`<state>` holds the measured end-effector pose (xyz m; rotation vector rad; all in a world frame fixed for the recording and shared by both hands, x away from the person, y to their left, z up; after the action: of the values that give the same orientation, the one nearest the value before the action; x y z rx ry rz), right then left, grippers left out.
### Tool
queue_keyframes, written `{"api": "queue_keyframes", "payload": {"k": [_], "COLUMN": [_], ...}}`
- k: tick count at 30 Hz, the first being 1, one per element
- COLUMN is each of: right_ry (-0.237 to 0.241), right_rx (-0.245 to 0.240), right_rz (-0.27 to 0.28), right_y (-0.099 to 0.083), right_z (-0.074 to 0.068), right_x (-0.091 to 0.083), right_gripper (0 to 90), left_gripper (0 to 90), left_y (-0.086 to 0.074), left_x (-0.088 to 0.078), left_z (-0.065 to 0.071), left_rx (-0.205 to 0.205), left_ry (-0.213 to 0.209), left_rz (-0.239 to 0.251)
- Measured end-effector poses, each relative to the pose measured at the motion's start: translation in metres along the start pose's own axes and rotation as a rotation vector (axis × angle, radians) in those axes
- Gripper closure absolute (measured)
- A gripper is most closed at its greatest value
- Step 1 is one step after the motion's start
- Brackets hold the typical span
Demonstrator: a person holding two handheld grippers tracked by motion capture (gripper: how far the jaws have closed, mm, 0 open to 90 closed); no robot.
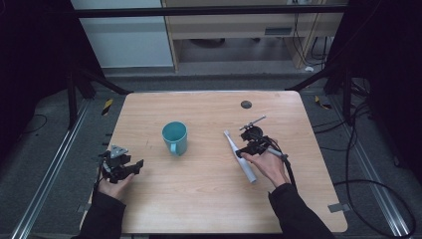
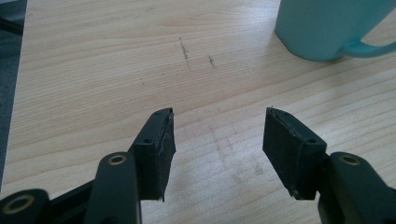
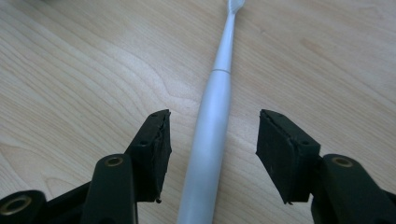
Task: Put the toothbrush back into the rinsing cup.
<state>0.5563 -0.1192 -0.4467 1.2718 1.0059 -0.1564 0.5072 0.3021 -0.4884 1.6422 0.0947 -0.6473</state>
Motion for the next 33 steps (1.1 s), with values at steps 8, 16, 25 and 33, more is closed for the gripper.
{"api": "queue_keyframes", "payload": {"k": [8,16,25,33], "right_ry": [0.005,-0.001,0.015,0.014], "right_rx": [0.005,0.0,0.004,-0.014], "right_rz": [-0.114,-0.198,-0.259,-0.273], "right_y": [-0.011,-0.015,-0.018,-0.019], "right_z": [0.0,0.003,0.0,-0.001], "right_x": [0.02,0.032,0.038,0.042], "right_gripper": [47.8,50.9,57.8,60.1], "left_gripper": [43.9,45.4,44.7,44.8], "left_y": [0.0,0.0,0.0,0.0], "left_x": [-0.001,0.0,0.0,0.001], "left_z": [0.001,0.001,0.002,0.002], "left_rx": [0.025,0.047,0.051,0.052], "left_ry": [0.0,-0.006,-0.006,-0.009], "left_rz": [0.014,0.022,0.022,0.016]}}
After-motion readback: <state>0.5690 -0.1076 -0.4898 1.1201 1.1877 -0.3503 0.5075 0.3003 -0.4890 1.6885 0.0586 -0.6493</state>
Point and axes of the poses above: each handheld gripper's, and its own axes: x roughly forward along the jaws, y roughly out of its top, z roughly to its right, the point moved 3 cm from there along x, roughly forward along the jaws, and after that the axes turned 15 degrees about z, right-handed, at the moved point
